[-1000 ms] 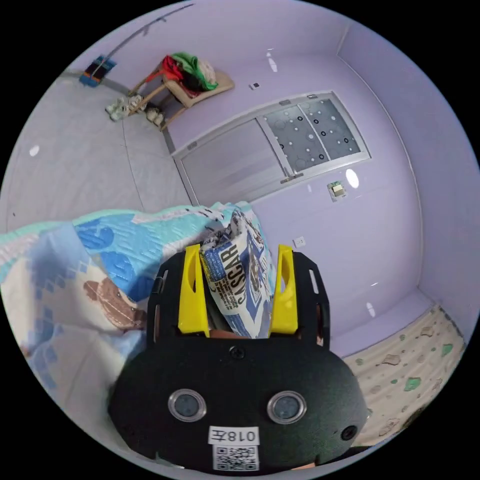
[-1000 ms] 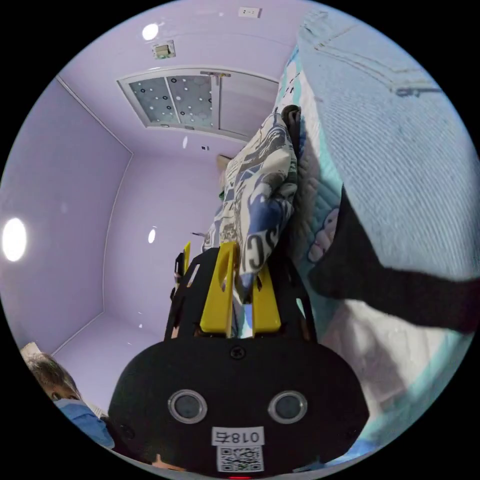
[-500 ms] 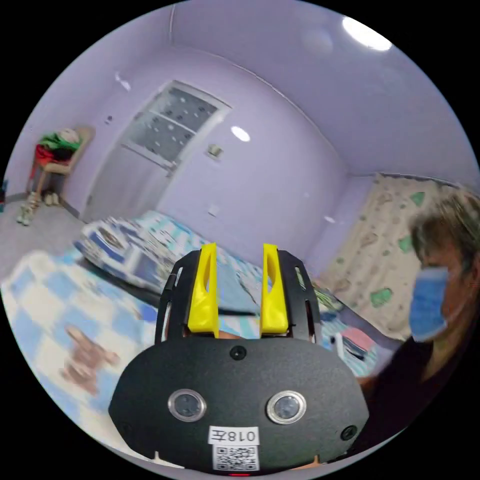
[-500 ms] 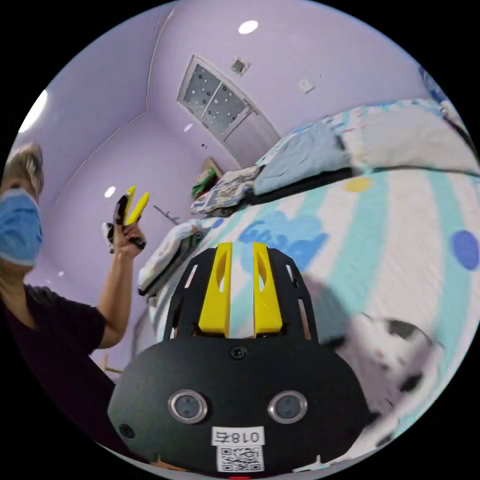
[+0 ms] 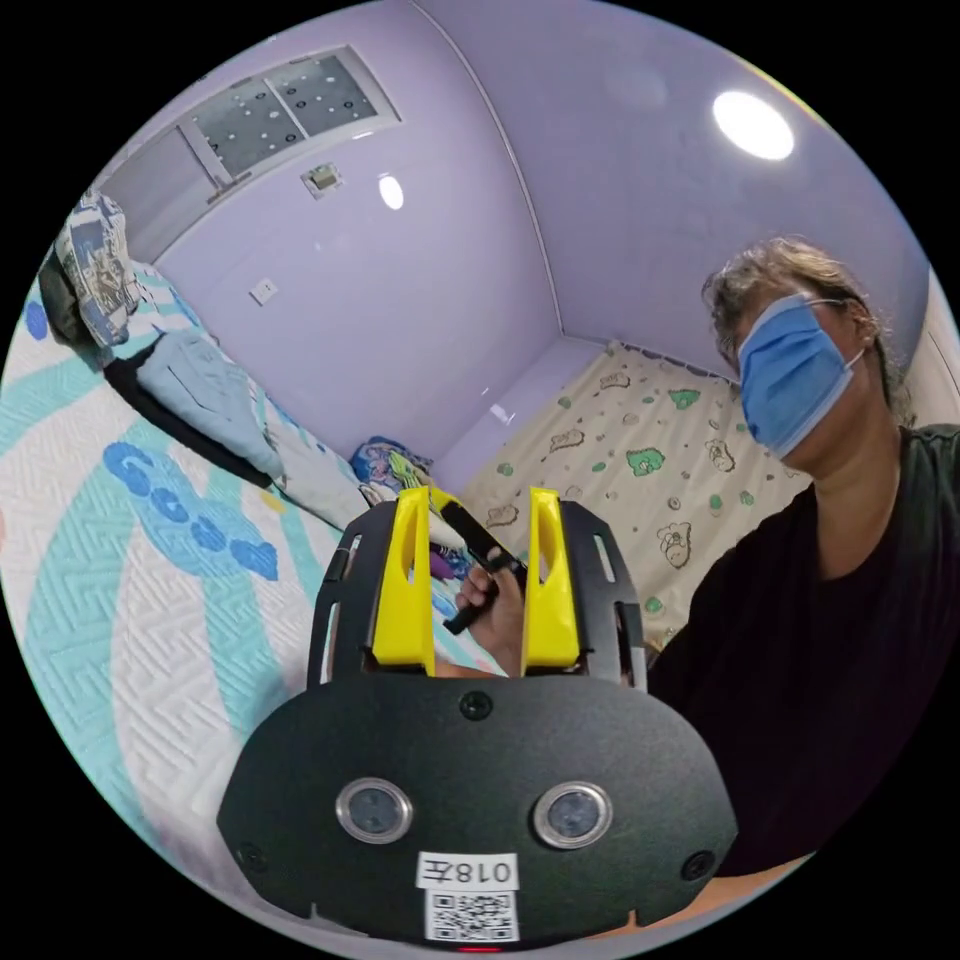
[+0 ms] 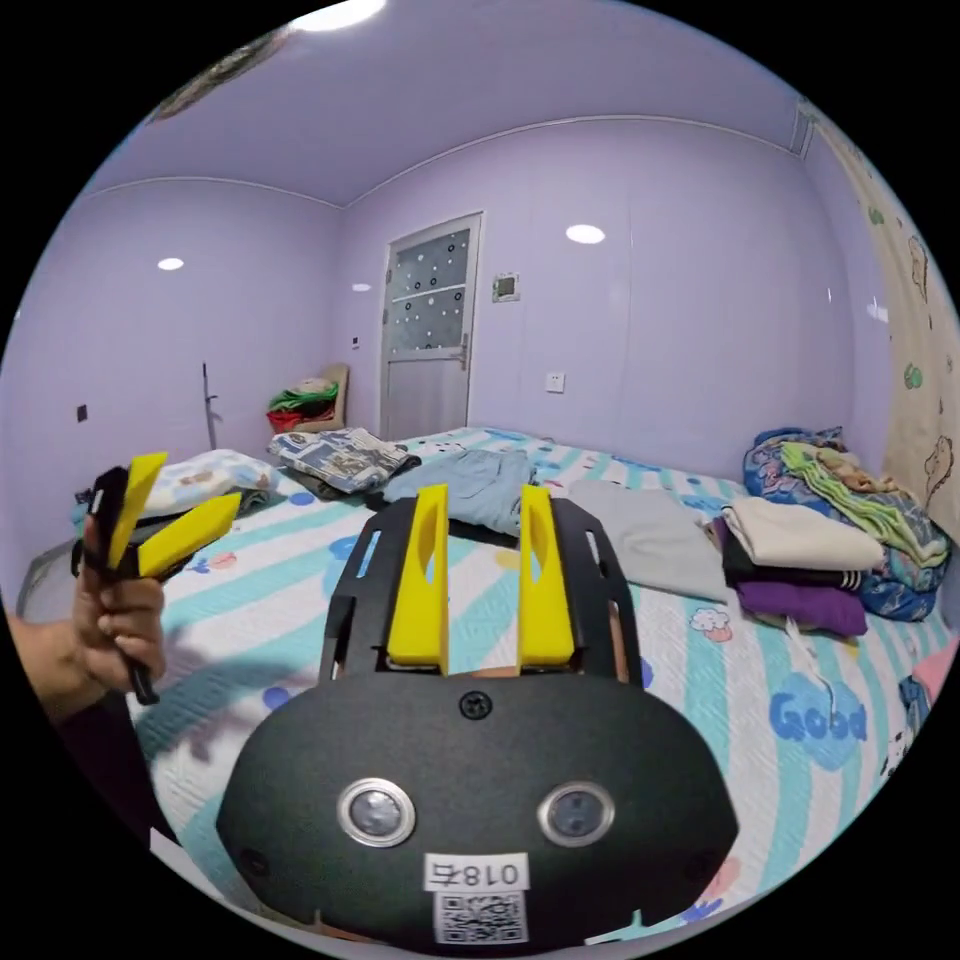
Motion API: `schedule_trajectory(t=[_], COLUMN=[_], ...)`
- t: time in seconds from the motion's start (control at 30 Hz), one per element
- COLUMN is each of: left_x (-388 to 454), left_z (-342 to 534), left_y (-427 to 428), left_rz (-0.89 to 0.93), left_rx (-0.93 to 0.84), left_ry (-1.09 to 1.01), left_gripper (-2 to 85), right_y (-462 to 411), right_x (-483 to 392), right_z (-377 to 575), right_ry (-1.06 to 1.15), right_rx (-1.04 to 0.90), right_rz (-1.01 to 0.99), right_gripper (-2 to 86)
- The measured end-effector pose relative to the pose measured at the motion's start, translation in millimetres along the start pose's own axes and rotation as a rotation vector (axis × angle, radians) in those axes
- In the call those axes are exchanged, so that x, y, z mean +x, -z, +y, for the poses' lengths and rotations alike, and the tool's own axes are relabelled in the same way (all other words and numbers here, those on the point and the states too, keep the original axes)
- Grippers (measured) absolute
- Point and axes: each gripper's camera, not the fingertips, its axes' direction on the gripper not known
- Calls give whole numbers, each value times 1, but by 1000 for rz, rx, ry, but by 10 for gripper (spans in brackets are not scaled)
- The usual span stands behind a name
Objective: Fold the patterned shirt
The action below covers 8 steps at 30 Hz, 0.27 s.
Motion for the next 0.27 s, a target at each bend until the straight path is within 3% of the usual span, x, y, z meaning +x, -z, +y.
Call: schedule_trajectory(t=[0.13, 0.27], left_x=[-11, -23], left_z=[-6, -15], left_y=[-16, -22], left_rz=[-49, -93], left_rx=[-96, -113], left_ry=[6, 42], left_gripper=[131, 123], right_y=[-55, -152], right_x=[33, 117], right_z=[-16, -39], right_ry=[-54, -176], right_rx=[-50, -243], right_rz=[197, 306], right_gripper=[77, 102])
